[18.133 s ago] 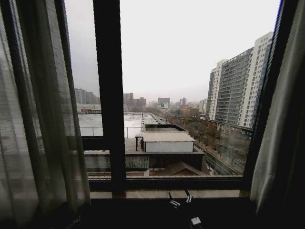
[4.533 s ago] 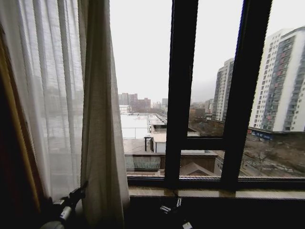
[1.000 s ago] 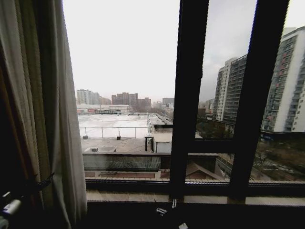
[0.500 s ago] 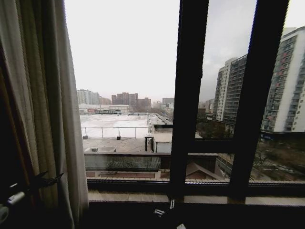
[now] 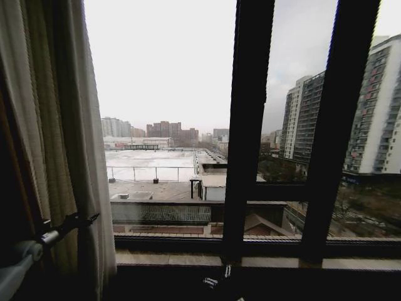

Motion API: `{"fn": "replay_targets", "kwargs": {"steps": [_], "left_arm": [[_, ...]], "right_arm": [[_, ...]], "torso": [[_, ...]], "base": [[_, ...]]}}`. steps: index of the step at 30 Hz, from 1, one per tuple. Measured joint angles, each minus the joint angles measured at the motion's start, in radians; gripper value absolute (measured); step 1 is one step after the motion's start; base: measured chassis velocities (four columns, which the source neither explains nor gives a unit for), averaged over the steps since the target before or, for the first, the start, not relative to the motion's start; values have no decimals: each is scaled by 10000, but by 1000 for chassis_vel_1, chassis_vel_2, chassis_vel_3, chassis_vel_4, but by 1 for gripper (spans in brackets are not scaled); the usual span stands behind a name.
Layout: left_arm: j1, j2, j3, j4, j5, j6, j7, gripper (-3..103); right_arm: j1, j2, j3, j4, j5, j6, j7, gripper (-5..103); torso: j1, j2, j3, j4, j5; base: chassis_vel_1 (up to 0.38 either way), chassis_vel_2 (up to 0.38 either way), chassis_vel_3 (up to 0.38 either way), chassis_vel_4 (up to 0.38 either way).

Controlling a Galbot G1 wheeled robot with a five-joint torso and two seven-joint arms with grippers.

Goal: Open the curtains by pulling them apart, changing their state from closed to fully open.

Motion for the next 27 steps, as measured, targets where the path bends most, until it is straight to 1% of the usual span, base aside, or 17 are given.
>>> {"fn": "replay_targets", "kwargs": {"steps": [2, 4, 5, 7, 9, 11, 12, 14, 15, 17, 18, 20, 21, 23, 24, 25, 27], "left_arm": [[-69, -97, 12, 32, 44, 22, -81, 100], [-71, -307, -185, 36, 123, 40, -623, 103], [-71, -307, -185, 36, 123, 40, -623, 103], [209, -466, -774, -95, 349, 17, -1416, 89], [345, -502, -996, -164, 441, -3, -1598, 89], [635, -595, -1567, -239, 770, -95, -1870, 78], [635, -595, -1567, -239, 770, -95, -1870, 78], [824, -593, -1935, -252, 921, -124, -2001, 68], [824, -593, -1935, -252, 921, -124, -2001, 68], [973, -396, -2301, -215, 972, -142, -2109, 57], [973, -396, -2301, -215, 972, -142, -2109, 57], [1149, -90, -2666, -121, 935, -156, -2178, 45], [1149, -90, -2666, -121, 935, -156, -2178, 45], [1559, 400, -3135, -31, 828, -204, -2274, 35], [1559, 400, -3135, -31, 828, -204, -2274, 35], [1810, 632, -3414, -29, 792, -219, -2400, 30], [2667, 1170, -4253, -142, 632, -266, -3054, 19]], "right_arm": [[21, -1, 55, -24, 2, 5, 0, 100], [88, -1, 140, -104, 5, 32, -1, 100], [88, -1, 140, -104, 5, 32, -1, 100], [140, 0, 165, -261, 23, 87, -7, 100], [164, 0, 163, -330, 28, 128, -9, 100], [267, 0, 109, -594, 29, 275, -17, 100], [267, 0, 109, -594, 29, 275, -17, 100], [342, 0, 29, -708, 41, 326, -20, 100], [342, 0, 29, -708, 41, 326, -20, 100], [412, 0, -13, -784, 48, 337, -25, 100], [412, 0, -13, -784, 48, 337, -25, 100], [454, 0, 2, -871, 50, 364, -59, 100], [454, 0, 2, -871, 50, 364, -59, 100], [468, 0, 18, -979, 50, 428, -104, 100], [468, 0, 18, -979, 50, 428, -104, 100], [468, 0, 19, -1012, 50, 448, -115, 100], [469, 0, 17, -1086, 50, 502, -144, 100]], "torso": [[0, 0, 0, 0, 1], [0, 0, 0, -1, -2], [0, 0, 0, -1, -2], [0, 0, 0, 1, -1], [0, -1, -1, 2, -1], [-1, 0, -1, 4, -1], [-1, 0, -1, 4, -1], [-1, 0, -1, 5, -1], [-1, 0, -1, 5, -1], [-1, 0, -1, -4, -2], [-1, 0, -1, -4, -2], [-1, 0, -1, -2, -2], [-1, 0, -1, -2, -2], [-1, 0, -1, 1, -3], [-1, 0, -1, 1, -3], [-1, 0, -2, 1, -3], [-2, 0, -2, 5, -2]], "base": [[0, 0, 0, 0], [0, 0, 0, 0], [0, 0, 0, 0], [0, 0, 0, 0], [0, 0, 0, 0], [0, 0, 0, 0], [0, 0, 0, 0], [0, 0, 0, 0], [0, 0, 0, 0], [0, 0, 0, 0], [0, 0, 0, 0], [0, 0, 0, 0], [0, 0, 0, 0], [0, 0, 0, 0], [0, 0, 0, 0], [0, 0, 0, 0], [0, 0, 0, 0]]}}
